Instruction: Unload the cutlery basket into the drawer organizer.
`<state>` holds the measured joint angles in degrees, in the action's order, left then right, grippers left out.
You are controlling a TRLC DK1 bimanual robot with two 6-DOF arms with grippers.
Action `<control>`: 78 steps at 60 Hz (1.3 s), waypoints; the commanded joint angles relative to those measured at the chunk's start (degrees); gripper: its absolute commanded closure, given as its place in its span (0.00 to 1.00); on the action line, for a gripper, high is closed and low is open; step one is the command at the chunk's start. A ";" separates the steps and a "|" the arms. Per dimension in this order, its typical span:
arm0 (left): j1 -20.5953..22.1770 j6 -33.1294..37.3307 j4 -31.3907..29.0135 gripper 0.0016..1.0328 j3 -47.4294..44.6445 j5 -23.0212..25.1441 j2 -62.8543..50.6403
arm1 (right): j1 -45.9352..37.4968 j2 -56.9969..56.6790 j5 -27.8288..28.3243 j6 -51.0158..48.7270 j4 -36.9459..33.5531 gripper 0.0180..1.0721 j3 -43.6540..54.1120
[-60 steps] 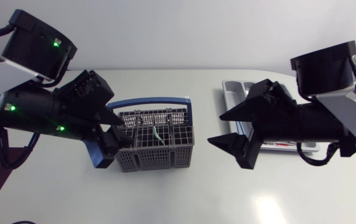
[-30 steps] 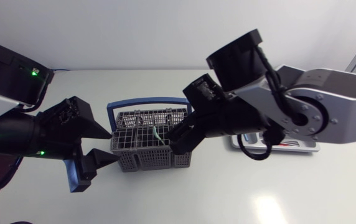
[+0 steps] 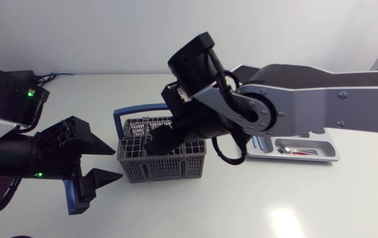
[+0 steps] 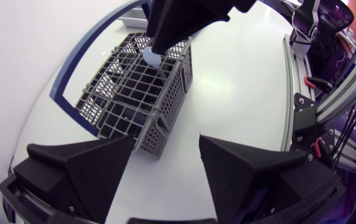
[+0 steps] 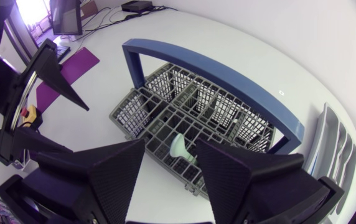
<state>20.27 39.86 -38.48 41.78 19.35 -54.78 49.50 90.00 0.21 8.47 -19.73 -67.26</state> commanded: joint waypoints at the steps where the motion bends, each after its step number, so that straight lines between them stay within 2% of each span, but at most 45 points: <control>1: -0.76 2.16 0.69 0.16 -1.79 0.86 0.38 | 0.87 2.73 -1.26 2.52 -1.10 0.50 -1.73; 8: -1.99 3.21 0.77 0.16 -1.97 1.56 0.38 | 1.04 4.05 -1.97 2.96 -0.93 0.53 -2.52; 11: -2.25 3.47 0.77 0.16 -1.97 1.92 0.38 | 1.31 4.57 -2.67 3.04 -0.93 0.58 -2.78; 16: -2.52 3.83 0.77 0.16 -1.97 2.00 0.47 | 1.57 5.19 -3.28 3.31 -0.66 0.62 -2.96; 32: -3.05 4.53 1.39 0.16 -2.23 2.88 0.03 | 1.57 5.63 -4.16 3.13 0.65 0.90 -2.52; 43: -3.22 4.88 2.00 0.15 -2.84 3.06 -0.06 | 1.57 4.84 -3.99 2.60 2.32 0.95 -1.47; 60: -4.36 5.76 2.27 0.15 -3.55 3.50 -0.06 | 1.48 1.50 -2.84 2.43 2.50 0.95 -0.59; 78: -5.33 6.64 2.36 0.13 -3.99 4.29 -0.06 | 0.16 -3.07 2.08 2.78 3.20 0.95 0.29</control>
<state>15.46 45.08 -36.29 39.13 22.72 -54.74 50.22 88.40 1.54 10.33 -17.30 -68.79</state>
